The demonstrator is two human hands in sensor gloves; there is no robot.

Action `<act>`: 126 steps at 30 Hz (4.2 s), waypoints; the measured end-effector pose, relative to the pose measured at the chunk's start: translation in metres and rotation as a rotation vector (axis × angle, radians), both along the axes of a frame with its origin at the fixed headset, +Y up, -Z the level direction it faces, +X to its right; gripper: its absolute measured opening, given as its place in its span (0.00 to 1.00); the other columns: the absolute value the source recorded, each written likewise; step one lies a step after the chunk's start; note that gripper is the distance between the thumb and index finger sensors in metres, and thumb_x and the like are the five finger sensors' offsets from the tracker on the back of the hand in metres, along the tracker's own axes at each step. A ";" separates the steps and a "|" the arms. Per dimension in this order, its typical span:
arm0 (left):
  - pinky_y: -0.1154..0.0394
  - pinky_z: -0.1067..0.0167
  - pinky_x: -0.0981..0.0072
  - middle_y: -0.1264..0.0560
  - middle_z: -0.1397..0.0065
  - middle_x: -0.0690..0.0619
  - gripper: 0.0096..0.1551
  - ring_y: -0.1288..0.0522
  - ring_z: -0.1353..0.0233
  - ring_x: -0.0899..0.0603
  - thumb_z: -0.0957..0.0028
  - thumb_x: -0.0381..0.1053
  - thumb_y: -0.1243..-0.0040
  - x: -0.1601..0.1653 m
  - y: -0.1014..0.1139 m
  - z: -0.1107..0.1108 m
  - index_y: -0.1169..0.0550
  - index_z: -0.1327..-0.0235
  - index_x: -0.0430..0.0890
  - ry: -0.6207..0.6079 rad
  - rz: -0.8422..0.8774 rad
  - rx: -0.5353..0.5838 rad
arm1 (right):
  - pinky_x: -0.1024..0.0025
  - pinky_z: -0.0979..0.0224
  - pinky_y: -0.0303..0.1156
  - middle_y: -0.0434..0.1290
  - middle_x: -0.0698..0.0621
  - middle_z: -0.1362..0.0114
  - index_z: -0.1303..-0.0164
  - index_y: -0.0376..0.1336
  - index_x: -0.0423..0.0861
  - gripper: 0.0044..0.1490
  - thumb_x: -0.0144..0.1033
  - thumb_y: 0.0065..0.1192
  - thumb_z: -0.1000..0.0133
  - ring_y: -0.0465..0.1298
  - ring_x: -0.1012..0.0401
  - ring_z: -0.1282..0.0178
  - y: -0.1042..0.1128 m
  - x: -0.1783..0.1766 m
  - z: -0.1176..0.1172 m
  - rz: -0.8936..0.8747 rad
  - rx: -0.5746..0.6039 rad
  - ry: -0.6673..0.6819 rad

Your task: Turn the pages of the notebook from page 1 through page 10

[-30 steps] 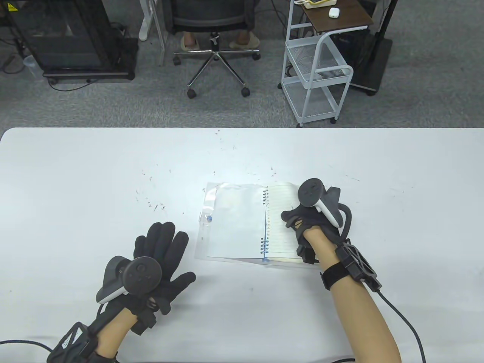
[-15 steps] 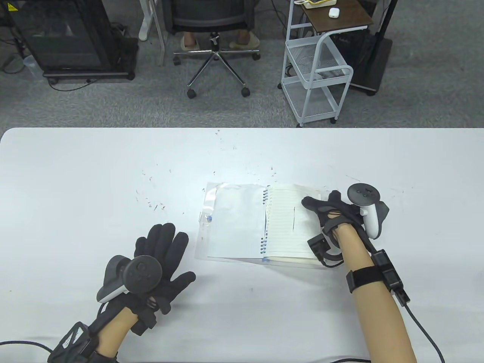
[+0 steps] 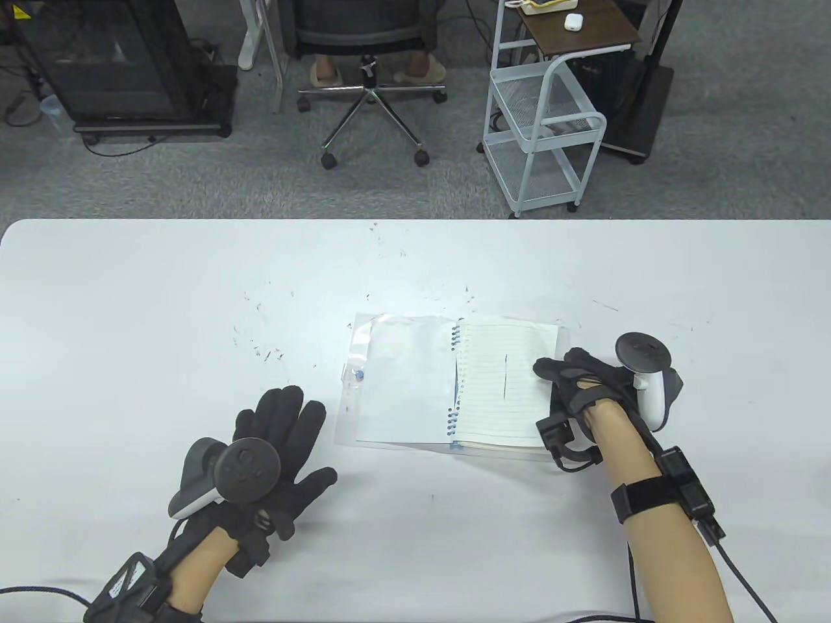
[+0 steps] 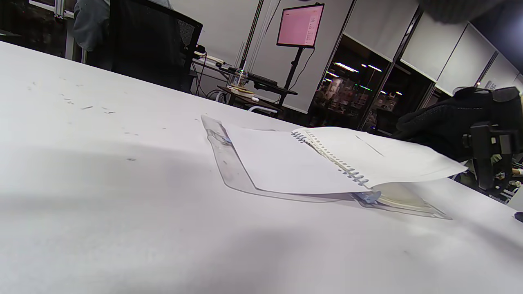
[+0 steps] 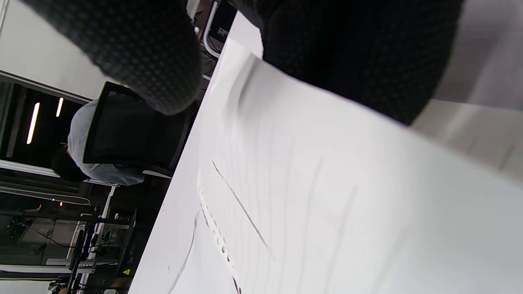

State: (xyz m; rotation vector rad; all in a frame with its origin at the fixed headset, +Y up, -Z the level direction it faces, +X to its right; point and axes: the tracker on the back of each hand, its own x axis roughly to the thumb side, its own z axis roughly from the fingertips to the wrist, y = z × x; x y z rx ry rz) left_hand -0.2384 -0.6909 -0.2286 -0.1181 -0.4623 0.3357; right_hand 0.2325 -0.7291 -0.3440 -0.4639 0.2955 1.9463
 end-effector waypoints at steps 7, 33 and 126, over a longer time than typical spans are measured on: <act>0.60 0.28 0.25 0.61 0.15 0.45 0.54 0.63 0.14 0.29 0.52 0.76 0.51 0.000 0.001 0.001 0.50 0.18 0.53 -0.004 0.005 0.006 | 0.63 0.59 0.85 0.76 0.36 0.41 0.33 0.51 0.32 0.47 0.37 0.76 0.52 0.88 0.59 0.61 0.034 -0.034 -0.008 0.059 0.086 0.067; 0.58 0.27 0.25 0.59 0.15 0.44 0.54 0.63 0.14 0.29 0.52 0.75 0.50 0.000 0.002 0.004 0.50 0.18 0.53 -0.028 0.017 0.009 | 0.65 0.64 0.86 0.83 0.44 0.53 0.36 0.57 0.32 0.42 0.39 0.77 0.51 0.88 0.64 0.70 0.019 -0.195 -0.067 0.256 0.046 0.317; 0.57 0.27 0.25 0.59 0.15 0.44 0.53 0.61 0.14 0.29 0.52 0.75 0.51 -0.002 0.003 0.002 0.49 0.18 0.52 0.004 0.026 -0.027 | 0.61 0.56 0.85 0.83 0.46 0.51 0.36 0.56 0.33 0.44 0.38 0.77 0.52 0.90 0.65 0.67 0.029 -0.026 -0.006 0.045 0.209 0.047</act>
